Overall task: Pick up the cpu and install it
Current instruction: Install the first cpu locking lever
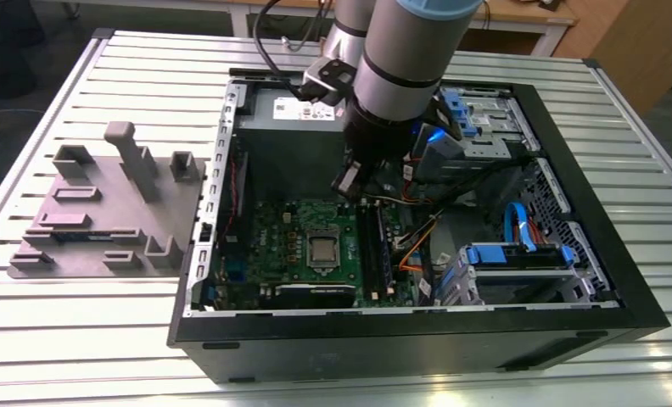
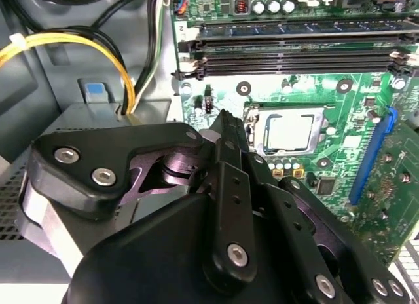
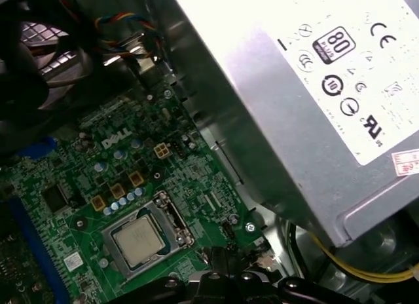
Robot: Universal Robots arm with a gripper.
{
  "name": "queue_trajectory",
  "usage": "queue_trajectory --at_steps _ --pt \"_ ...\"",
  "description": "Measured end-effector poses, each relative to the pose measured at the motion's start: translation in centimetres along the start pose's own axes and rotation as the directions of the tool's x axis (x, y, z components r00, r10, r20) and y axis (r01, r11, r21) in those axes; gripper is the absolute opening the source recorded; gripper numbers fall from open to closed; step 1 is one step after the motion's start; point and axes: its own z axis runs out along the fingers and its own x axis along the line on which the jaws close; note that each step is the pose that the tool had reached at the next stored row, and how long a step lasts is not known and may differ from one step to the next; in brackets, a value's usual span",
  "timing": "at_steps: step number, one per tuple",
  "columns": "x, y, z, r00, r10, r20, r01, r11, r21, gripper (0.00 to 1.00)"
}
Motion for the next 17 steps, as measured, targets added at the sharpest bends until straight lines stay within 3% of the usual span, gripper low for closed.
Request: queue_trajectory --at_steps 8,17 --pt "1.18 -0.57 -0.05 0.9999 -0.010 -0.0017 0.010 0.9999 0.0004 0.10" --pt "1.22 -0.59 -0.05 0.9999 -0.010 -0.0017 0.010 0.9999 0.0004 0.10"
